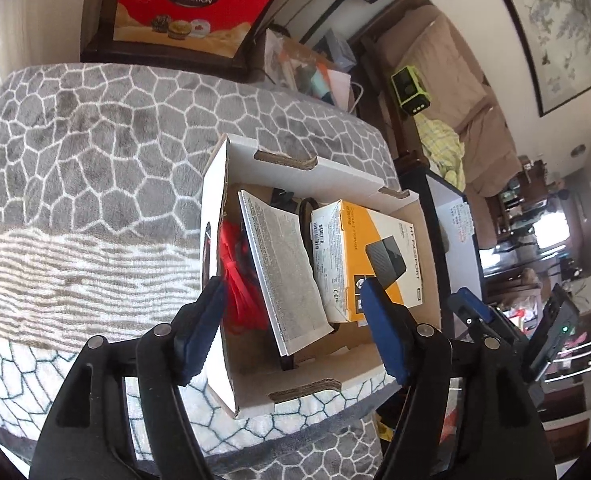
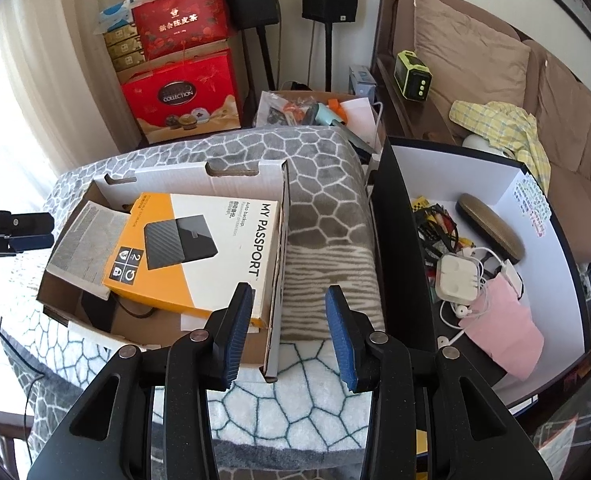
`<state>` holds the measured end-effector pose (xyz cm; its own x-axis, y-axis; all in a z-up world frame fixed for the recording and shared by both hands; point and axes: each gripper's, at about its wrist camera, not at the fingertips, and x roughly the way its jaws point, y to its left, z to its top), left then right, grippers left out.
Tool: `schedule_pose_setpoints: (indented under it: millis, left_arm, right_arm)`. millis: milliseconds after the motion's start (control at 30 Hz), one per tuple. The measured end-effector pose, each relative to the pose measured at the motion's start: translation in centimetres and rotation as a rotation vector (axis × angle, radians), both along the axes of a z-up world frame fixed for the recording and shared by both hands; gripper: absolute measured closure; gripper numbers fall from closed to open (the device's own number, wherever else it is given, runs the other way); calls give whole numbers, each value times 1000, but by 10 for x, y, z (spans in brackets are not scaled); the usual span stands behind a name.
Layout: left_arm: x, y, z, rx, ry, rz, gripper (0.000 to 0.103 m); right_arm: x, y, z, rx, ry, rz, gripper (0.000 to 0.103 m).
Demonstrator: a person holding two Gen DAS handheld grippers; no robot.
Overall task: Organize objects
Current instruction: 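Open the left gripper to release the sheet beside the My Passport box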
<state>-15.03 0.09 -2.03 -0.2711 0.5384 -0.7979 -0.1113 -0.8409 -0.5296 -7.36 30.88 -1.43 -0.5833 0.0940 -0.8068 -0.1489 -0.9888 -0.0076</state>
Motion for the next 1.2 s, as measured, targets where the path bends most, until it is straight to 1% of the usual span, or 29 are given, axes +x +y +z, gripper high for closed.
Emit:
schedule_pose_setpoints:
  millis: [33, 233, 300, 333, 367, 433, 467, 500, 567, 667, 833, 900, 1033, 1100, 1200]
  left_arm:
    - [4, 1, 2, -21, 15, -4, 32]
    - [24, 9, 15, -117, 99, -27, 31]
    - [30, 11, 18, -142, 121, -19, 28]
    - [34, 11, 19, -152, 133, -11, 22]
    - [37, 11, 21, -159, 145, -1, 16]
    - [44, 9, 24, -182, 173, 24, 13]
    - [46, 9, 25, -194, 183, 34, 10]
    - [49, 8, 26, -210, 196, 47, 9]
    - [55, 7, 27, -245, 218, 75, 6]
    - [62, 8, 27, -277, 246, 94, 6]
    - [76, 10, 29, -309, 270, 105, 4]
    - [81, 10, 30, -327, 279, 114, 0]
    - [94, 10, 32, -369, 306, 129, 0]
    - [99, 11, 32, -394, 314, 131, 0]
    - [106, 11, 30, -390, 314, 137, 0]
  right_arm:
    - [0, -1, 1, 0, 2, 1, 66]
    - [2, -12, 5, -7, 17, 21, 66]
    - [3, -16, 6, -9, 22, 30, 65]
    - [4, -19, 7, -12, 26, 34, 64]
    - [5, -21, 7, -8, 29, 38, 63]
    - [6, -25, 8, -7, 35, 40, 58]
    - [8, -27, 9, -4, 42, 44, 51]
    - [9, -30, 10, 0, 51, 48, 47]
    - [12, -36, 11, 15, 61, 55, 46]
    - [14, -45, 12, 19, 65, 70, 43]
    - [20, -56, 16, 18, 82, 85, 38]
    - [22, -60, 17, 12, 90, 89, 35]
    - [27, -67, 18, 17, 100, 95, 31]
    - [29, -70, 18, 24, 105, 93, 26]
    - [34, -74, 20, 29, 117, 84, 21]
